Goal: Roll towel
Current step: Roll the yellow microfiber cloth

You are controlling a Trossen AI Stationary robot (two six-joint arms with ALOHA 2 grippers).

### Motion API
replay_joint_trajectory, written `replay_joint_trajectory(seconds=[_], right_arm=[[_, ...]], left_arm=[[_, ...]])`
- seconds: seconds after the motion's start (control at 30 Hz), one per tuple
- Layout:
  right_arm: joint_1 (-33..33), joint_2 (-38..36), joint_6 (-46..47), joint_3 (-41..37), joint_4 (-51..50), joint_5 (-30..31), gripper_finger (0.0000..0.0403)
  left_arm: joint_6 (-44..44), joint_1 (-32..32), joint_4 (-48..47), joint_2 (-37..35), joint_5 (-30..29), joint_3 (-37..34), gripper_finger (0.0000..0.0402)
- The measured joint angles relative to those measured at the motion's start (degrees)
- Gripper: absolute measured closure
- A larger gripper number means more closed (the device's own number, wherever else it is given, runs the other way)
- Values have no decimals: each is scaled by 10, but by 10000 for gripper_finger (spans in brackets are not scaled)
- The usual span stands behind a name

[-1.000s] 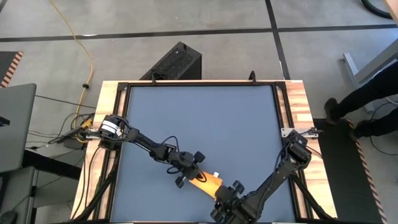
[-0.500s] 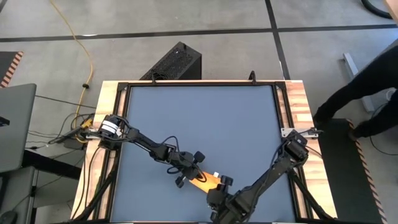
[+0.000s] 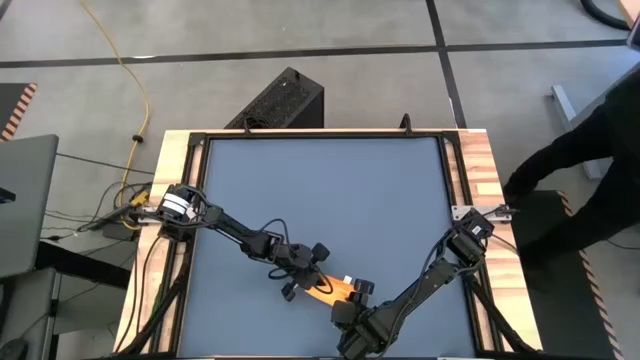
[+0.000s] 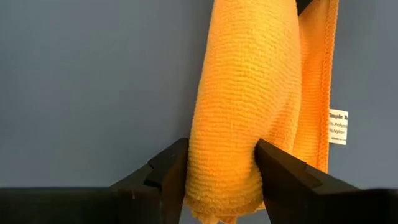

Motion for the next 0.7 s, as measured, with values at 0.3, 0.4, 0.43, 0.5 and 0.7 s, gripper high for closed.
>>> replay_joint_trajectory(seconds=[0.3,0.4,0.43,0.5,0.7], right_arm=[[-4,-3,66,-1,-2,9,359],[-1,-5,92,-2,1,20,362],[-1,-6,104,-2,2,19,362],[-2,-7,121,-3,4,16,362],[-8,-9,156,-3,11,4,362]], left_arm=[[13,1,-53,-25,-34,0,401],[21,2,-98,-53,-39,-2,401],[23,2,-113,-63,-40,-2,401],[24,3,-135,-85,-48,-2,401],[9,6,-181,-144,-48,-3,401]])
